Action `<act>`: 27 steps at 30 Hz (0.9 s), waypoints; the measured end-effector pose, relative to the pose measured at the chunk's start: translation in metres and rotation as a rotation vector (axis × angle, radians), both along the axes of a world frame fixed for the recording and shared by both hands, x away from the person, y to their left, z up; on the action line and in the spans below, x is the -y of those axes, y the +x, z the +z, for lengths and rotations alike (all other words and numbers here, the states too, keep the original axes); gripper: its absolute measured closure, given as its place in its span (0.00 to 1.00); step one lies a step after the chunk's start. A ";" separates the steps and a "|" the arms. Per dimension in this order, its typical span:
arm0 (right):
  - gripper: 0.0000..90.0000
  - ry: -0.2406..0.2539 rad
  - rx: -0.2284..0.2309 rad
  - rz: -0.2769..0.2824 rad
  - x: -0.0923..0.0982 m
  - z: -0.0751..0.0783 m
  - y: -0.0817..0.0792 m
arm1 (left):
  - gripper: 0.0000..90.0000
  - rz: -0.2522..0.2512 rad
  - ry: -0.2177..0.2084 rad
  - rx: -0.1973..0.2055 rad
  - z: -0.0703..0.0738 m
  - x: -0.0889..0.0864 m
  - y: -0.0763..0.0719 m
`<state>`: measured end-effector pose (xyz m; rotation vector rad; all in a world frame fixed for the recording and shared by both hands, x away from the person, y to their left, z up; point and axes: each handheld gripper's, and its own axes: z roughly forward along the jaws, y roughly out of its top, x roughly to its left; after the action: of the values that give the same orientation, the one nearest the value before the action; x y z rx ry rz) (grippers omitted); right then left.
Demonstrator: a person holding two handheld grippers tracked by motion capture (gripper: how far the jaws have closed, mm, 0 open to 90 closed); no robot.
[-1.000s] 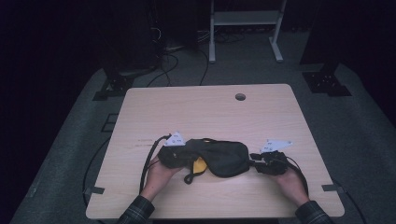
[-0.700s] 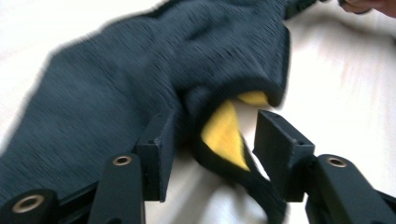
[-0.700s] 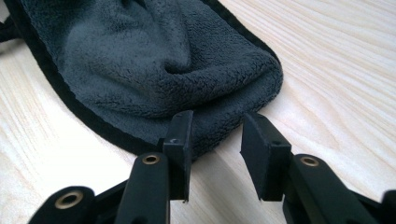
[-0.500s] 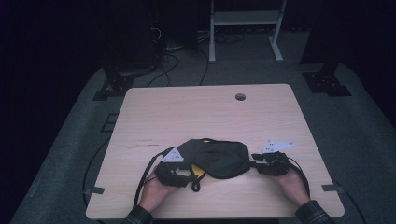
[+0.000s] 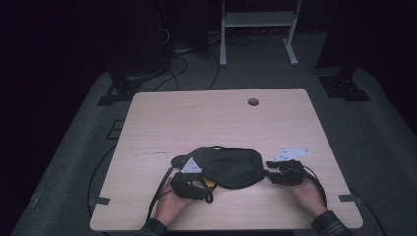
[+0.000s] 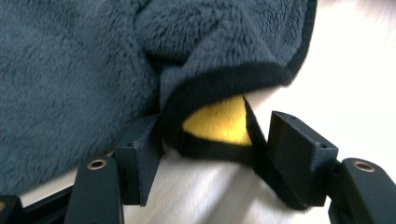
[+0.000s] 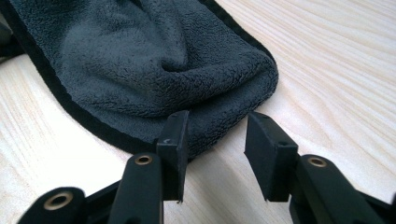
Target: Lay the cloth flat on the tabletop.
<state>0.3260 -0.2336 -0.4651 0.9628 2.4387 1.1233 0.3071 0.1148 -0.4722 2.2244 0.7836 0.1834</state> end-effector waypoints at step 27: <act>0.54 0.051 -0.066 0.036 -0.017 -0.007 0.005 | 0.95 0.080 -0.029 0.079 0.036 -0.072 -0.001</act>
<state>0.3306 -0.2168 -0.4717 0.9904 2.5003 1.1892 0.3059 0.1870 -0.4362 2.1464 0.8278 0.2946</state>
